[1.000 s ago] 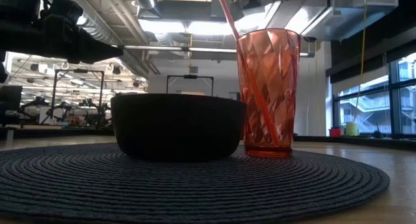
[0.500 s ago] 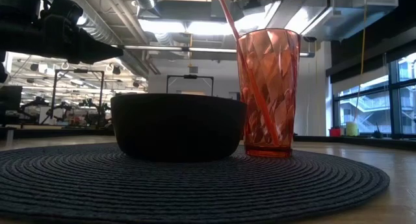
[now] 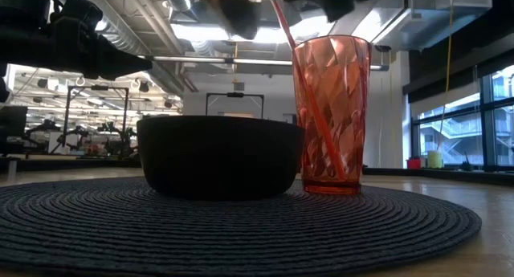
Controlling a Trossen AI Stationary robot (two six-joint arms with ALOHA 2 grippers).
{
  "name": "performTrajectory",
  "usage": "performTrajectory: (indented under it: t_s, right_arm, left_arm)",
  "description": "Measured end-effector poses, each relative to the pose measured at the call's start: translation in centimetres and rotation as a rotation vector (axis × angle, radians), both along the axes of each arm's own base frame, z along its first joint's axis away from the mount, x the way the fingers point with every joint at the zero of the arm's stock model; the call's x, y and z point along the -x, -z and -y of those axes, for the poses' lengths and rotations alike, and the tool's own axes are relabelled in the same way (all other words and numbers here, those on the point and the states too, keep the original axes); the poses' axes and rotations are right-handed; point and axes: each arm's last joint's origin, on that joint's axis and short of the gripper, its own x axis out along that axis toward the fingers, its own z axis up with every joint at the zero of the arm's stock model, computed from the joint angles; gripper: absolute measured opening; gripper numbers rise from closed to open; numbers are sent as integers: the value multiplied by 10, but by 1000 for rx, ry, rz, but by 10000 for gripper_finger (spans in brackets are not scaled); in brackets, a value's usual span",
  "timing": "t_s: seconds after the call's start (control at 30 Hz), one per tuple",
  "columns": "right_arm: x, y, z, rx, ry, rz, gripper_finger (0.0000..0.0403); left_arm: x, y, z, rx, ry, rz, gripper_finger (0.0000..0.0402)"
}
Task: Pick & Place Utensil
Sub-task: Put the orange spoon into the black bowl
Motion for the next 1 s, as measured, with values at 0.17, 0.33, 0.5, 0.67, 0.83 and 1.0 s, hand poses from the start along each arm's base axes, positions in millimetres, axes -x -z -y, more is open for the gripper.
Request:
performTrajectory:
  t_s: [0.17, 0.33, 0.5, 0.67, 0.83, 1.0]
  right_arm:
    - [-13, 28, -8, 19, 50, 9, 10]
    - [-23, 45, -7, 31, 113, 35, 10]
    - [-27, 51, -6, 45, 179, 58, 10]
    - [-30, 53, -6, 22, 150, 99, 10]
    - [-35, 61, -3, 25, 206, 126, 10]
    - [-39, 65, 3, 33, 257, 131, 10]
  left_arm:
    - [0, 0, 0, 0, 1, 0, 4]
    - [0, 0, 0, 4, 1, 1, 4]
    - [0, 0, 0, 10, 1, 3, 4]
    - [0, 0, 0, 10, 1, 3, 4]
    - [0, 0, 0, 10, 1, 3, 4]
    - [0, 0, 0, 9, 1, 4, 4]
